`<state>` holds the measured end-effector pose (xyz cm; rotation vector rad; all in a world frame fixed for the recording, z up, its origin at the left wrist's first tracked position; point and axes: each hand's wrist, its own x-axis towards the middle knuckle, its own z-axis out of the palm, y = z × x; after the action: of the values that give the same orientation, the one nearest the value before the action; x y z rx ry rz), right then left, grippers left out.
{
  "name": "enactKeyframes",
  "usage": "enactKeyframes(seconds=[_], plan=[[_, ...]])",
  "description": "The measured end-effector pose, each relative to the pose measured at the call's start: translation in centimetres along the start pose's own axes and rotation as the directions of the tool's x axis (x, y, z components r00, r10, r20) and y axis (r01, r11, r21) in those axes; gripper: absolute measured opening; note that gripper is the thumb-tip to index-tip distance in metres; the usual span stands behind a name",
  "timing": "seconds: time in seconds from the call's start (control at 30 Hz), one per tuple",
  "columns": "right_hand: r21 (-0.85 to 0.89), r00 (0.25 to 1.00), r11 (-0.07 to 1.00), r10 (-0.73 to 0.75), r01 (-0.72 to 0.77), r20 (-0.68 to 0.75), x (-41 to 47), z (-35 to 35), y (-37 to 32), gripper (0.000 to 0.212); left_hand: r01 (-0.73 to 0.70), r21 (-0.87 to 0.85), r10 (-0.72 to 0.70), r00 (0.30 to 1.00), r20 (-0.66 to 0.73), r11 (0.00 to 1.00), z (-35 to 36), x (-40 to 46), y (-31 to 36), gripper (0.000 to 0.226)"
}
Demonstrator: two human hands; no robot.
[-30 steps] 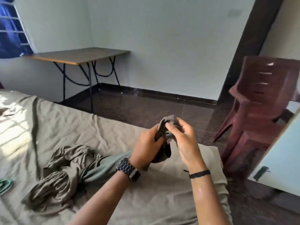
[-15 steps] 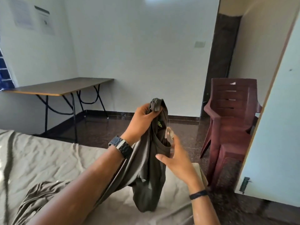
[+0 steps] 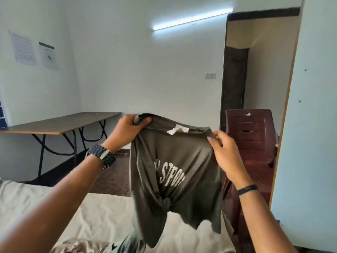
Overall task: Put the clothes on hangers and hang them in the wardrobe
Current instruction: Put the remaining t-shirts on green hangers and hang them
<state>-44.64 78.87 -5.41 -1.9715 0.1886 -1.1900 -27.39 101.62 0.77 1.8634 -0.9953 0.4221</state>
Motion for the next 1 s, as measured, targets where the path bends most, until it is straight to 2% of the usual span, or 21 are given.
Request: enactKeyframes(seconds=[0.1,0.2,0.27,0.33,0.43,0.53,0.63,0.73,0.77,0.83,0.9,0.93,1.0], plan=[[-0.008,0.995,0.996,-0.093,0.093,-0.043,3.5,-1.4,-2.8,0.009,-0.082,0.012,0.082,0.996,0.021,0.997,-2.9,1.1,1.2,0.085],[-0.023,0.988,0.988,-0.153,0.152,-0.008,6.0,-3.3,-5.2,0.016,-0.085,-0.025,0.086,0.993,0.08,0.996,-5.2,2.5,1.6,0.075],[-0.019,0.99,0.993,-0.119,0.121,0.073,7.0,-4.1,-6.5,0.021,-0.081,-0.057,0.092,0.969,0.231,0.995,-6.9,3.1,1.7,0.074],[0.021,0.982,0.997,-0.074,0.072,0.174,7.5,-4.8,-7.6,0.024,-0.086,-0.004,0.082,0.934,0.348,0.996,-7.9,3.1,2.3,0.063],[0.102,0.952,0.994,0.011,-0.045,0.306,7.9,-5.4,-9.1,0.031,-0.05,-0.012,0.05,0.905,0.423,0.999,-8.6,3.2,2.7,0.044],[0.066,0.894,0.987,0.103,-0.146,0.436,8.3,-6.1,-10.0,0.016,0.023,-0.128,0.022,0.94,0.341,0.992,-8.7,3.3,2.4,0.014],[0.02,0.898,0.996,0.067,-0.084,0.436,8.9,-5.8,-10.7,0.026,0.08,-0.25,-0.032,0.982,0.188,0.965,-8.3,2.9,2.6,0.021],[0.121,0.95,0.991,0.013,-0.054,0.311,9.2,-5.1,-12.2,0.009,0.046,-0.272,-0.038,0.999,0.033,0.961,-8.5,2.8,3.0,0.032],[0.182,0.959,0.981,0.011,-0.065,0.284,9.3,-4.9,-12.6,0.011,0.037,-0.271,-0.04,0.999,-0.005,0.962,-8.7,2.8,3.2,0.041],[0.251,0.969,0.967,-0.015,-0.049,0.245,9.4,-4.4,-13.5,0.016,-0.022,-0.181,0.001,0.993,-0.117,0.983,-9.4,3.0,3.8,0.059],[0.191,0.971,0.981,-0.073,0.029,0.228,9.0,-4.2,-14.5,0.019,-0.107,0.071,0.121,0.965,-0.233,0.992,-10.5,2.9,4.8,0.058],[0.143,0.967,0.988,-0.098,0.066,0.236,8.6,-4.4,-15.1,0.02,-0.138,0.196,0.184,0.951,-0.247,0.971,-11.2,2.7,5.4,0.055],[0.047,0.945,0.994,-0.113,0.103,0.306,8.1,-4.8,-16.3,0.027,-0.179,0.318,0.238,0.958,-0.157,0.931,-12.6,2.3,6.2,0.047]])
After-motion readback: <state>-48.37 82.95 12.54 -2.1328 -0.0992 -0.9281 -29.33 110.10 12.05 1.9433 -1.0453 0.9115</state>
